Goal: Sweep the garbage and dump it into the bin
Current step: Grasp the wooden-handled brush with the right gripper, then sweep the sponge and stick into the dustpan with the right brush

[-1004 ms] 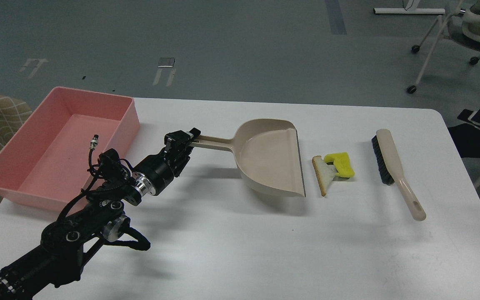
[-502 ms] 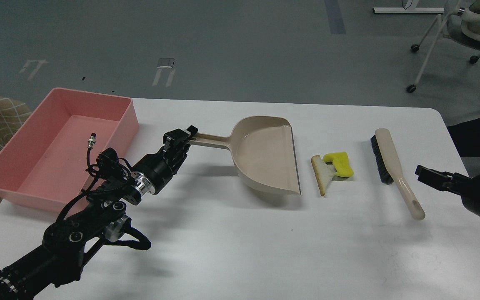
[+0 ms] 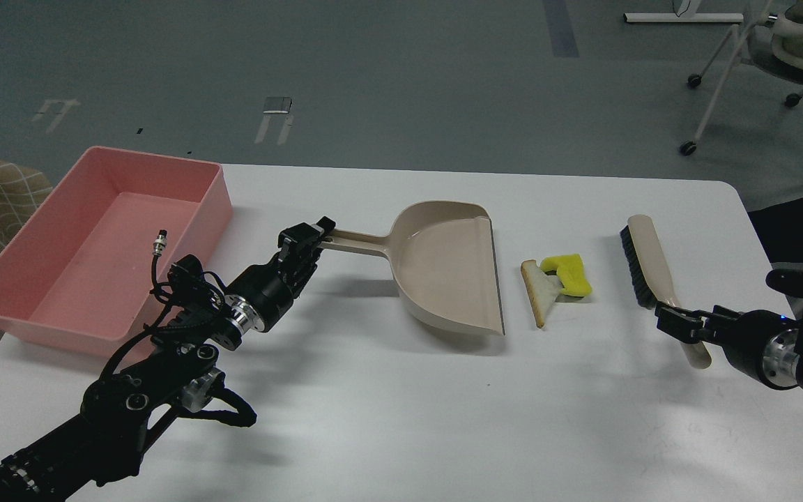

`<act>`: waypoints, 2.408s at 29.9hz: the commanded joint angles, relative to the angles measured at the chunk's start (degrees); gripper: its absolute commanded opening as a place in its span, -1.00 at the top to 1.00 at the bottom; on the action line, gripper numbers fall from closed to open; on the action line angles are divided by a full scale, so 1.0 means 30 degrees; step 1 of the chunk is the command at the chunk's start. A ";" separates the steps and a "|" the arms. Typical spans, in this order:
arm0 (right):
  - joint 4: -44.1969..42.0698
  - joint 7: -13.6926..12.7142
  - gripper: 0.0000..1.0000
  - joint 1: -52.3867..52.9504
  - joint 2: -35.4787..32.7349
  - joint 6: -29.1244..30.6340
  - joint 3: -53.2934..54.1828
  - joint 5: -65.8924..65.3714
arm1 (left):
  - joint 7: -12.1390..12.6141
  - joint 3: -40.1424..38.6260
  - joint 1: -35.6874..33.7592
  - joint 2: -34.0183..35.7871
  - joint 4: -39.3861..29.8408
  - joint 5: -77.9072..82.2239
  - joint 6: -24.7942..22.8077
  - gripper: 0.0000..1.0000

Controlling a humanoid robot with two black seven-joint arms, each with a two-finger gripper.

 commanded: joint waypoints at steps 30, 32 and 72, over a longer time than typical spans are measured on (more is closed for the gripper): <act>-0.0213 -0.0353 0.41 0.0015 0.1002 0.0003 -0.0883 -0.0459 | -0.0440 0.0197 -0.0231 -0.0252 0.0863 0.0007 0.0037 1.00; -0.0213 -0.0353 0.52 0.0015 0.1002 0.0003 -0.0883 -0.0489 | -0.0440 0.0168 -0.0231 -0.0223 0.0863 0.0007 0.0037 1.00; 0.0490 -0.0792 1.00 0.4788 0.7681 0.0049 -0.5308 -0.0167 | -0.0791 0.1047 -0.0290 -0.0252 0.0893 -0.0052 0.0506 1.00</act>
